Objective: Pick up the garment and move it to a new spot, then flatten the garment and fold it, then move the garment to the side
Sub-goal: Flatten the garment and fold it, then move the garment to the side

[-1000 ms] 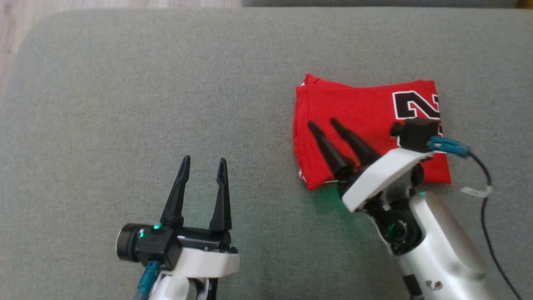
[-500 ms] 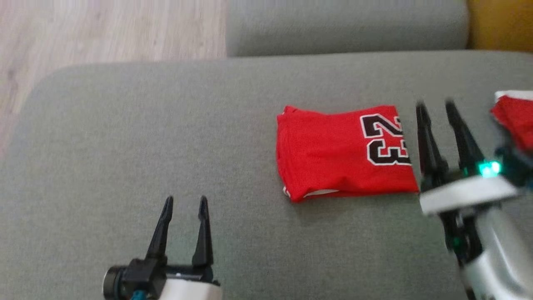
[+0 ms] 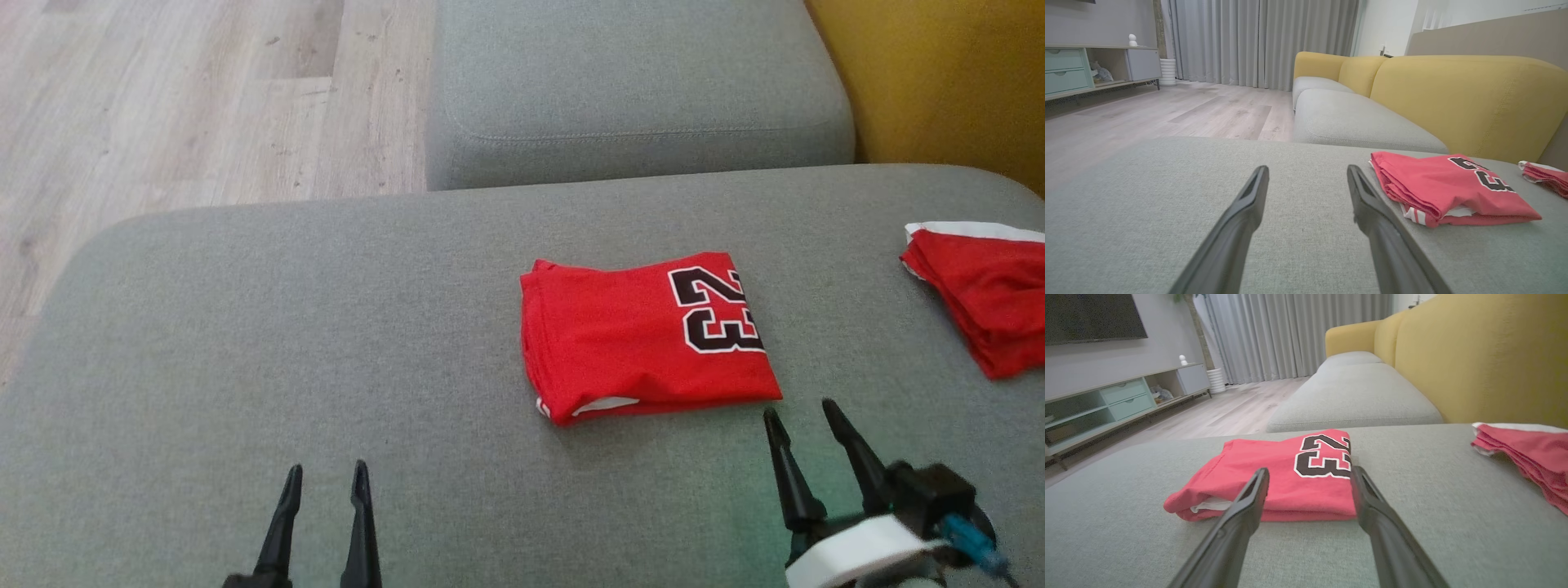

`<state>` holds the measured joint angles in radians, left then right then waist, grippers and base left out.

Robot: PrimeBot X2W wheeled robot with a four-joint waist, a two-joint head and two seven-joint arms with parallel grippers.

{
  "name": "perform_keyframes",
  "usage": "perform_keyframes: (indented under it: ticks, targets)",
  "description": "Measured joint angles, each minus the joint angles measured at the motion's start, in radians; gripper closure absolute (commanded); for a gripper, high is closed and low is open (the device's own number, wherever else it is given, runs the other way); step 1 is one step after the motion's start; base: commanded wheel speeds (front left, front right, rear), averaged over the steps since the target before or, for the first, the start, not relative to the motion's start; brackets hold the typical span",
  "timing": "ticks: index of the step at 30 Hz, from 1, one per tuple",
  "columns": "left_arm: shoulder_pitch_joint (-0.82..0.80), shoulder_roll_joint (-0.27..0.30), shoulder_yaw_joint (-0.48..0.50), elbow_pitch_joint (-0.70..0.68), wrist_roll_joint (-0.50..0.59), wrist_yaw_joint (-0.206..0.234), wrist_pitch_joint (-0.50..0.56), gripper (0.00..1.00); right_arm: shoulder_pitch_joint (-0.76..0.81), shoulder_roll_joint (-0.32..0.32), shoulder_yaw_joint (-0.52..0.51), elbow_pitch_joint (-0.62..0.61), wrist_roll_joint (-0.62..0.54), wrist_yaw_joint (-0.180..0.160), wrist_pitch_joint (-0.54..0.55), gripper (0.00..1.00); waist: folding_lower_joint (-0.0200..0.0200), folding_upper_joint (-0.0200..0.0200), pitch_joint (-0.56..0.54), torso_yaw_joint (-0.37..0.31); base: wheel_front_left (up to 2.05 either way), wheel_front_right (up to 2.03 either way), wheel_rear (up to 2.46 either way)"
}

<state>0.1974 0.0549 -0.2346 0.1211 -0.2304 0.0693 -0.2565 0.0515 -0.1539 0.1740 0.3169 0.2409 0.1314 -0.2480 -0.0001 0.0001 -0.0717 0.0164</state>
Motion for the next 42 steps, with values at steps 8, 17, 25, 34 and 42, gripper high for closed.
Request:
perform_keyframes:
  ticks: [8, 17, 25, 34, 42]
  targets:
    - [0.014, 0.0, 0.009, 0.011, 0.012, 0.001, 0.0, 0.0, 0.036, 0.04, -0.049, -0.005, -0.05, 0.0, 0.0, 0.0, 0.0, 0.0, -0.011, 0.001, 0.0, 0.0, 0.0]
    - [0.015, 0.0, 0.01, 0.018, 0.012, 0.002, 0.0, 0.0, 0.055, 0.053, -0.046, -0.007, -0.084, 0.0, 0.0, 0.0, 0.0, 0.0, -0.015, 0.001, 0.0, 0.0, 0.0]
    - [0.015, 0.0, 0.01, 0.02, 0.028, 0.005, 0.0, 0.0, 0.058, 0.058, -0.043, -0.006, -0.086, 0.0, 0.0, 0.0, 0.0001, 0.0, -0.007, -0.001, 0.0, 0.0, 0.0]
    - [0.013, 0.0, -0.002, -0.015, 0.04, 0.025, 0.0, 0.0, 0.028, 0.056, -0.045, 0.006, -0.091, 0.0, 0.0, 0.0, 0.0001, 0.0, 0.025, 0.006, 0.0, 0.0, 0.0]
    - [0.003, 0.0, -0.031, -0.02, 0.04, 0.037, 0.0, 0.0, -0.069, 0.031, -0.072, 0.059, -0.078, 0.0, 0.0, 0.0, 0.0002, 0.0, 0.074, 0.017, 0.0, 0.0, 0.0]
